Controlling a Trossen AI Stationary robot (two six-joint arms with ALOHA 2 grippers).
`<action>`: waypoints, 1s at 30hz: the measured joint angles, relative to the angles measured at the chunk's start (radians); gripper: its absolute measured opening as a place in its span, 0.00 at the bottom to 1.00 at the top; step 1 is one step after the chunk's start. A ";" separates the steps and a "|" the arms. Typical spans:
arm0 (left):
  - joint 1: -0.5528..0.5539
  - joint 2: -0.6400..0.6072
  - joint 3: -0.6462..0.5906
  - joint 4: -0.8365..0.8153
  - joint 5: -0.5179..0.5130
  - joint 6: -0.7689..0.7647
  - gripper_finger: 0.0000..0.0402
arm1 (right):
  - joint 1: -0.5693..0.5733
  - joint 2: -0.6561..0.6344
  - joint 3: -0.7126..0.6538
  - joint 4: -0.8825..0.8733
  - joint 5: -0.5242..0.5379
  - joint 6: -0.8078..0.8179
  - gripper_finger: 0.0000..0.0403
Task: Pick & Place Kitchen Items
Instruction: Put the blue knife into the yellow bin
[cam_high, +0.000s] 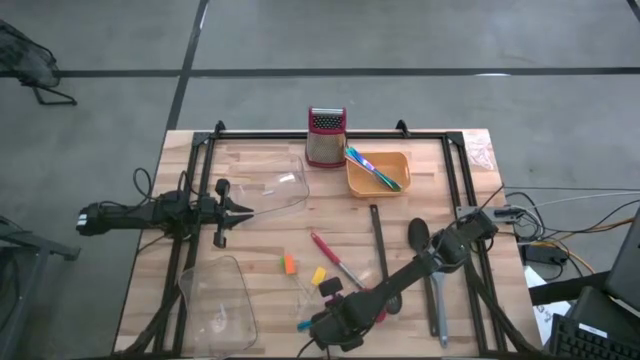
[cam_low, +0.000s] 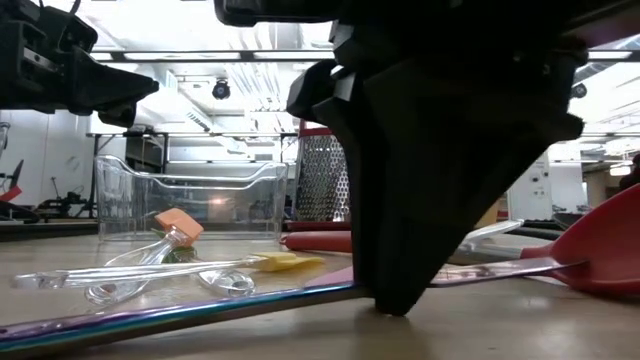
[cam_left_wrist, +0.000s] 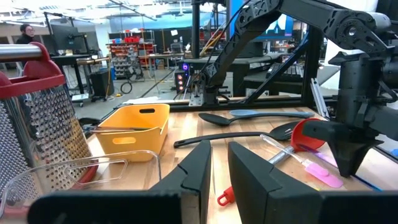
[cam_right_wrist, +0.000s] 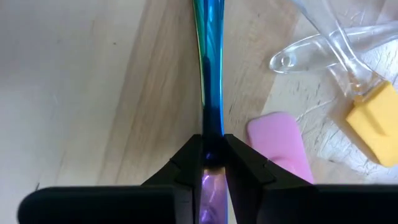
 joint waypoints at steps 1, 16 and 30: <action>0.000 0.000 0.000 0.000 0.000 0.000 0.16 | -0.001 0.000 0.000 -0.001 -0.001 0.001 0.13; 0.000 0.000 0.000 0.000 0.000 0.000 0.16 | -0.001 -0.004 0.049 -0.093 0.046 0.014 0.13; 0.000 0.000 0.000 0.000 0.000 0.000 0.16 | -0.001 -0.006 0.119 -0.189 0.058 0.017 0.12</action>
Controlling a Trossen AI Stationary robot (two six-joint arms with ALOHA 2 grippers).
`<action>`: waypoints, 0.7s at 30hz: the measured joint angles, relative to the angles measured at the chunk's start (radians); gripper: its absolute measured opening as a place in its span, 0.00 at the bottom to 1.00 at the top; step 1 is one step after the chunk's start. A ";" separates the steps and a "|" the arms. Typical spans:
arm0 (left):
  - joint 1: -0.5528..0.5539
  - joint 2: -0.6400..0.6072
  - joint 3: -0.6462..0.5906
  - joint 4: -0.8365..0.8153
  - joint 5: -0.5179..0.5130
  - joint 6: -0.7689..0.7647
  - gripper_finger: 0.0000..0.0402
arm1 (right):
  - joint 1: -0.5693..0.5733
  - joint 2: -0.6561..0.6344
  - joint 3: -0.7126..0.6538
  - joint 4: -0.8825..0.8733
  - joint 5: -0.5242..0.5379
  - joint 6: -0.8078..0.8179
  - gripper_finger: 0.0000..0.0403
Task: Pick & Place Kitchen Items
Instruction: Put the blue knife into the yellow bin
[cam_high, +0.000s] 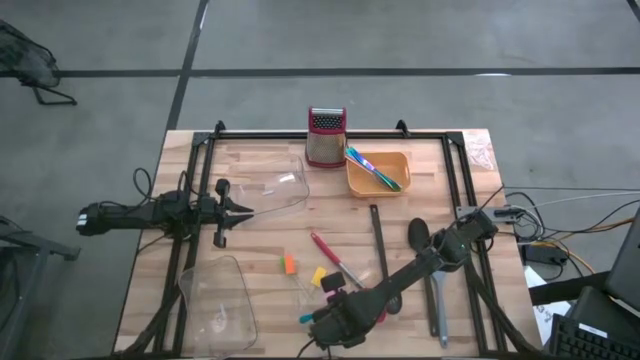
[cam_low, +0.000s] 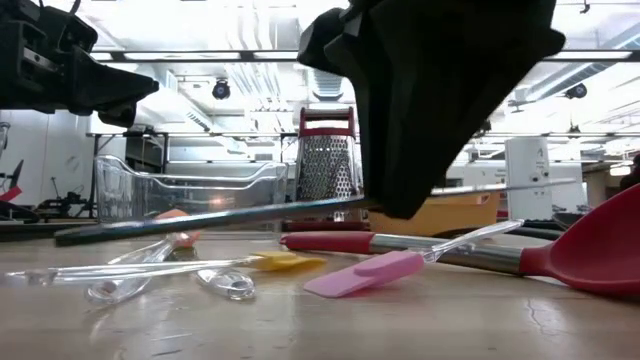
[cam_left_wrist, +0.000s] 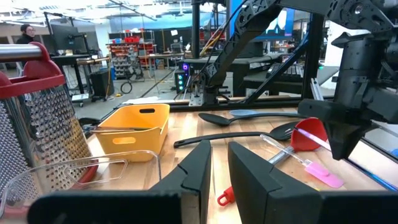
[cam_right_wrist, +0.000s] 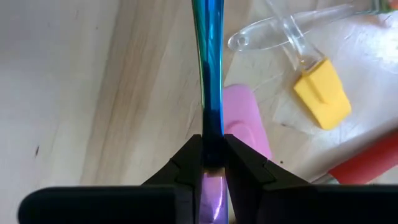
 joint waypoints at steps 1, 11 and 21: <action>0.000 0.000 0.000 0.000 0.000 0.000 0.16 | 0.000 0.000 0.007 -0.011 0.008 -0.001 0.12; 0.000 0.000 0.000 0.000 0.000 0.000 0.16 | -0.001 -0.002 0.058 -0.121 0.059 0.025 0.12; 0.000 0.000 0.000 0.000 0.000 0.000 0.16 | -0.001 -0.002 0.101 -0.212 0.114 0.040 0.12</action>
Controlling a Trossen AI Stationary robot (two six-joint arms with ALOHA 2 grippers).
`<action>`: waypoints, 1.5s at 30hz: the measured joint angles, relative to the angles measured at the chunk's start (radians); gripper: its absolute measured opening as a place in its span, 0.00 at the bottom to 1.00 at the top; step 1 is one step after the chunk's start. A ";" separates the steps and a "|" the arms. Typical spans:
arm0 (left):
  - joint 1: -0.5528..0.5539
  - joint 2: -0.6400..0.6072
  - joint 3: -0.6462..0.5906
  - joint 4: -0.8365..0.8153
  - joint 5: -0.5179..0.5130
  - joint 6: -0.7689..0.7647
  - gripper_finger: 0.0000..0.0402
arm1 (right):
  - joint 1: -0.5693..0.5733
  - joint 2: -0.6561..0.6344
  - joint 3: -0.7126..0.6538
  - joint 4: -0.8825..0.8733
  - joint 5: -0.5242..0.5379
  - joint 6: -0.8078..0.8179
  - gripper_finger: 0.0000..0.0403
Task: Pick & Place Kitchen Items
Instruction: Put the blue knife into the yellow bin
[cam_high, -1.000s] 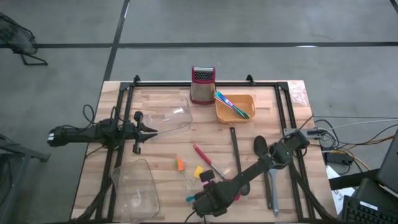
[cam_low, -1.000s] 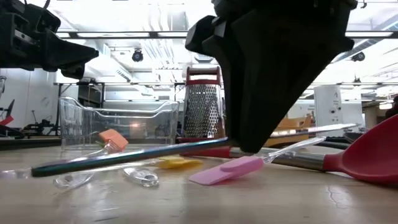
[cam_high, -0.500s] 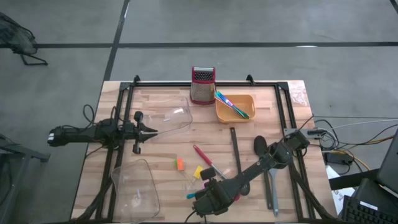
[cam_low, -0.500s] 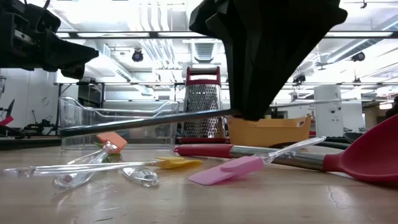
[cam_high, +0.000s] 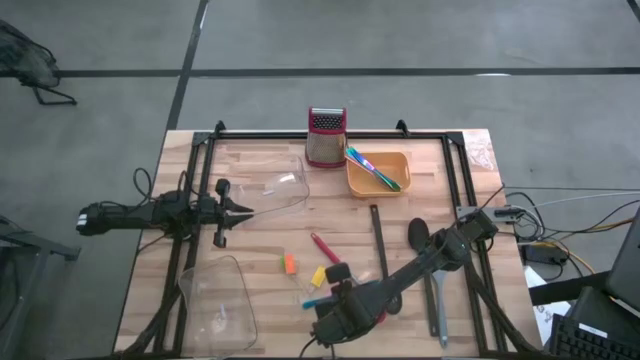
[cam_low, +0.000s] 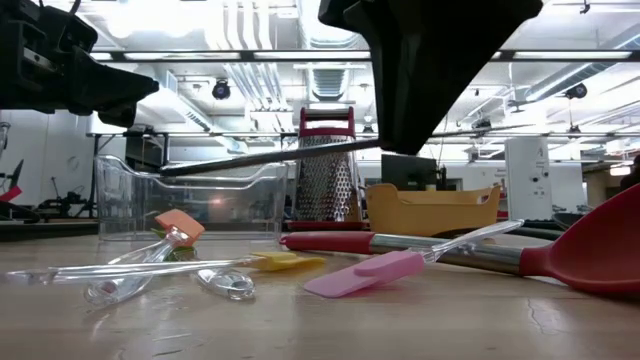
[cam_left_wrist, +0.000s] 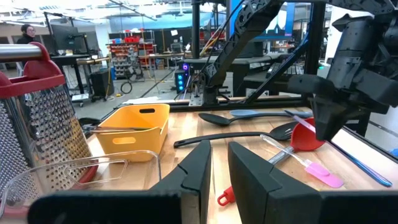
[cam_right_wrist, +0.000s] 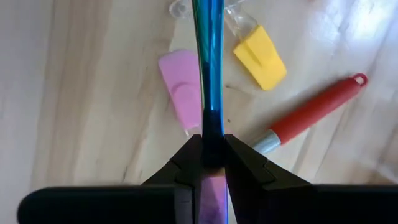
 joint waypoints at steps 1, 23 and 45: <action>0.000 0.000 0.000 0.000 0.000 0.000 0.16 | 0.001 0.000 0.004 -0.013 0.008 0.001 0.12; 0.000 0.000 0.000 0.000 0.000 0.000 0.16 | -0.003 -0.016 0.018 -0.114 0.112 0.021 0.11; 0.000 0.000 0.000 0.000 0.000 0.000 0.16 | 0.043 -0.095 -0.237 0.044 0.189 0.146 0.11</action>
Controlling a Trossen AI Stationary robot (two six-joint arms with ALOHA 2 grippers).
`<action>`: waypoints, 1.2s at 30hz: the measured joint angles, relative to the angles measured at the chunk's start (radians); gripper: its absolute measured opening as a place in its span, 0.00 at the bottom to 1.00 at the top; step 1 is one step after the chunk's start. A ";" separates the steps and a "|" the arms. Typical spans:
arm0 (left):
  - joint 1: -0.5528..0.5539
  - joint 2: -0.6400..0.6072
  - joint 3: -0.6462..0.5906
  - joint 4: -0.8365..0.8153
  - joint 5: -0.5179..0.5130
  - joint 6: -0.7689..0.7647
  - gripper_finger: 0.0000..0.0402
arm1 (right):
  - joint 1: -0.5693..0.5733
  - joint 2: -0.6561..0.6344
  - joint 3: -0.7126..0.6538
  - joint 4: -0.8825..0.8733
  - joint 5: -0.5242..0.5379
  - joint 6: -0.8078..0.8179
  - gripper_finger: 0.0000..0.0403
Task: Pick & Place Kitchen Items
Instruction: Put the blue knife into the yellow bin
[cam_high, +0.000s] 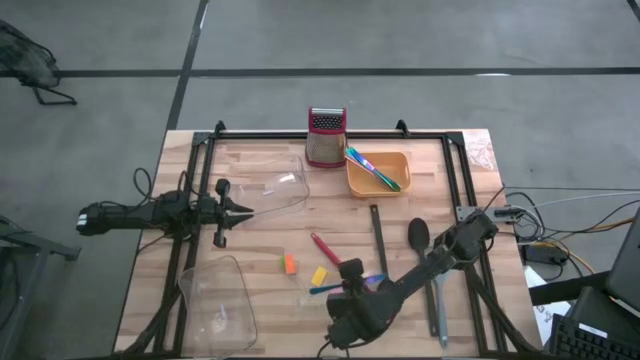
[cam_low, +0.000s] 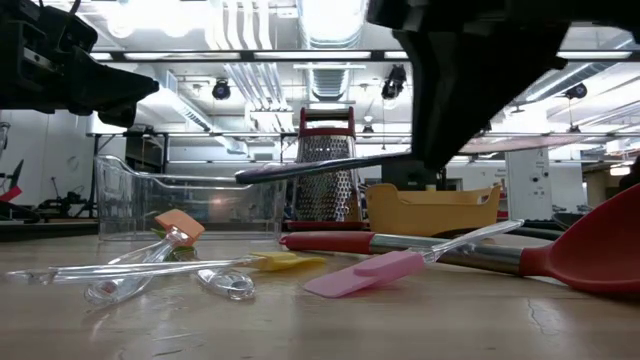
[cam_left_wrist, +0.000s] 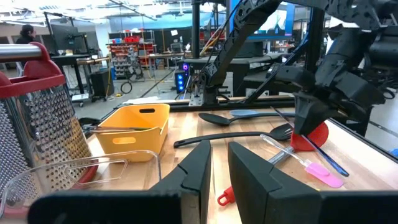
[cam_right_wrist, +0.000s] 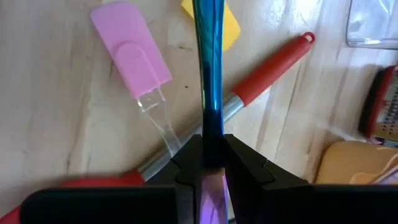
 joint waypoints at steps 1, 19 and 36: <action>0.000 0.000 0.000 0.000 0.000 0.000 0.16 | 0.002 -0.018 -0.032 0.025 0.000 0.004 0.11; 0.000 0.000 0.000 0.000 0.000 0.000 0.16 | -0.048 -0.480 -0.630 0.480 0.179 0.142 0.12; 0.000 0.000 0.000 0.000 0.000 0.000 0.16 | -0.315 -0.770 -0.958 0.598 0.298 0.201 0.12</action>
